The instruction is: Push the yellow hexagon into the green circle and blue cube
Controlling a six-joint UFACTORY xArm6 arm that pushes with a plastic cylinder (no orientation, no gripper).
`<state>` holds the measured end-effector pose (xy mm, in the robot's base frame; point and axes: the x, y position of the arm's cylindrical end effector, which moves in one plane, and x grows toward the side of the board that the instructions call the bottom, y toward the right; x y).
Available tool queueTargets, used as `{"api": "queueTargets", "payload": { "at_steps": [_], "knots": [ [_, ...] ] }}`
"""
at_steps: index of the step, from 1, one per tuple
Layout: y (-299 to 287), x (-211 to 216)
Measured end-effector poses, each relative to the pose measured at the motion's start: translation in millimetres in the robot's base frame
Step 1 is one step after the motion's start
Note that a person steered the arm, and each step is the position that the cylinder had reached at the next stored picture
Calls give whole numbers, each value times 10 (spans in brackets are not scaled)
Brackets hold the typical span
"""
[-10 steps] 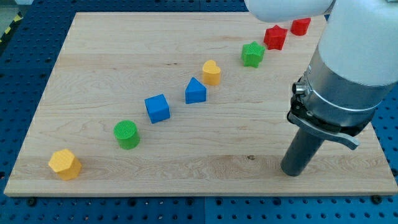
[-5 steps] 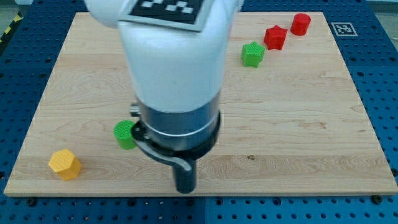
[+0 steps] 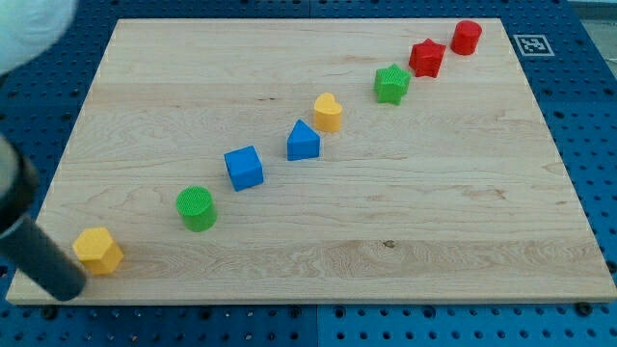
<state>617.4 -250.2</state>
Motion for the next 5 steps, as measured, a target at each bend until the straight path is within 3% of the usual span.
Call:
{"api": "queueTargets", "payload": {
  "at_steps": [1, 2, 4, 5],
  "knots": [
    [-120, -117],
    [-343, -598],
    [-338, -112],
    [-329, -123]
  ]
}}
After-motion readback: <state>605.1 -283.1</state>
